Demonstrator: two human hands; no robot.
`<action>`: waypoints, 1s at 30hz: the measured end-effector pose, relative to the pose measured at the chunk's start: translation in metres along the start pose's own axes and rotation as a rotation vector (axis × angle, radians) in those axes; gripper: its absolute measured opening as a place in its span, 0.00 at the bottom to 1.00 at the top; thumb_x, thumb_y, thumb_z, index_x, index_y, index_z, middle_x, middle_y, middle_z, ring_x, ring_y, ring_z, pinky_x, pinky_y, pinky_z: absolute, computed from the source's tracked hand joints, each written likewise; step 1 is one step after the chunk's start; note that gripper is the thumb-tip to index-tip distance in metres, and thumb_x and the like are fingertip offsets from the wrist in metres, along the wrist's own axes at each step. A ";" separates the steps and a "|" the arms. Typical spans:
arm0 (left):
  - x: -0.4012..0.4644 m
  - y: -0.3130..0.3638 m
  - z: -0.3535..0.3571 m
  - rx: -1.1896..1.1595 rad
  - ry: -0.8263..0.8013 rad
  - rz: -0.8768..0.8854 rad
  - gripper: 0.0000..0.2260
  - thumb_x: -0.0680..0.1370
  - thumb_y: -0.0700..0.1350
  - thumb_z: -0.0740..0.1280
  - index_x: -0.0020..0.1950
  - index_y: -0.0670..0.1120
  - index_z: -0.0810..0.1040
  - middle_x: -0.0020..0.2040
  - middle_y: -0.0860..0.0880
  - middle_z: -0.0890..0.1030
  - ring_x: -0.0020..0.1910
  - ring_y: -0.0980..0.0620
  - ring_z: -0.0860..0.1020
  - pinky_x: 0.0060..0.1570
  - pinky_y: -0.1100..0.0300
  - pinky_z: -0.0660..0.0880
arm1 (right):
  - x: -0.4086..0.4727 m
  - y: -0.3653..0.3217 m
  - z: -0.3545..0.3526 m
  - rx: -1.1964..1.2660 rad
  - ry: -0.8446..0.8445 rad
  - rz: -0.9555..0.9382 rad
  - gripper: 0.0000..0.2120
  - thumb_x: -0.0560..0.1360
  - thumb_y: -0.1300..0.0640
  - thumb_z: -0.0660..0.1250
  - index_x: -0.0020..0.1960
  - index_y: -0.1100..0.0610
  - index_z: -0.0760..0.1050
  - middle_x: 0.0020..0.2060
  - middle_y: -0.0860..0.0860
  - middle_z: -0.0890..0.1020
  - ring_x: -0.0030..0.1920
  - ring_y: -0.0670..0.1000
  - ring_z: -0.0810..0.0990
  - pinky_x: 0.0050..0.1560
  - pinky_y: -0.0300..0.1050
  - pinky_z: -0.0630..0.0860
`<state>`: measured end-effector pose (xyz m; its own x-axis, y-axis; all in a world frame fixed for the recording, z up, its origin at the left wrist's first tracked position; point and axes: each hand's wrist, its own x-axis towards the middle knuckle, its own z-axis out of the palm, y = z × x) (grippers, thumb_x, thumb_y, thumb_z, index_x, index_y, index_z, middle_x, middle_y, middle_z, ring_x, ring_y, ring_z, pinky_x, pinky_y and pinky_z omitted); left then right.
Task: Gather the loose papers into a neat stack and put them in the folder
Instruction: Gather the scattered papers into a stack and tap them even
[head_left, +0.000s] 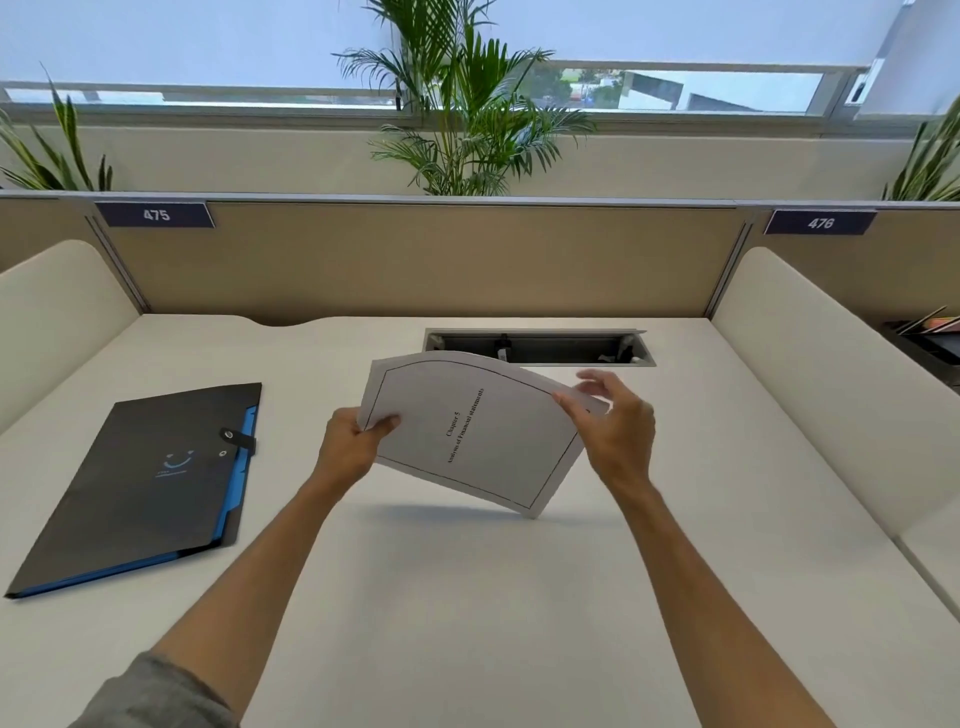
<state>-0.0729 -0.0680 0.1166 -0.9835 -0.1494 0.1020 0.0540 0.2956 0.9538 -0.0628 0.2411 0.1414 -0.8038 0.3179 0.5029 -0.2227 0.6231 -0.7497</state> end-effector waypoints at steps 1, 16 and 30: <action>0.002 0.005 0.000 0.024 -0.012 0.024 0.07 0.77 0.40 0.70 0.44 0.36 0.83 0.41 0.44 0.82 0.40 0.48 0.78 0.43 0.55 0.73 | 0.006 -0.005 -0.003 -0.050 -0.009 -0.048 0.15 0.69 0.46 0.77 0.52 0.51 0.82 0.43 0.44 0.86 0.42 0.45 0.82 0.44 0.42 0.76; 0.016 0.075 0.000 0.353 0.052 0.373 0.05 0.73 0.46 0.74 0.48 0.51 0.83 0.43 0.52 0.84 0.41 0.49 0.79 0.43 0.50 0.75 | 0.036 -0.044 -0.001 0.171 -0.427 -0.157 0.07 0.78 0.57 0.67 0.43 0.50 0.81 0.33 0.43 0.81 0.34 0.44 0.77 0.36 0.41 0.72; 0.009 0.035 0.023 -0.542 -0.388 -0.230 0.21 0.71 0.50 0.75 0.63 0.46 0.80 0.60 0.46 0.82 0.59 0.46 0.81 0.54 0.51 0.79 | 0.013 -0.023 0.011 0.735 -0.358 0.268 0.06 0.78 0.61 0.68 0.52 0.55 0.82 0.46 0.50 0.87 0.45 0.50 0.86 0.45 0.42 0.82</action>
<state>-0.0834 -0.0372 0.1442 -0.9653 0.2257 -0.1312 -0.1836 -0.2299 0.9557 -0.0743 0.2229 0.1598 -0.9783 0.0668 0.1964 -0.2025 -0.1012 -0.9740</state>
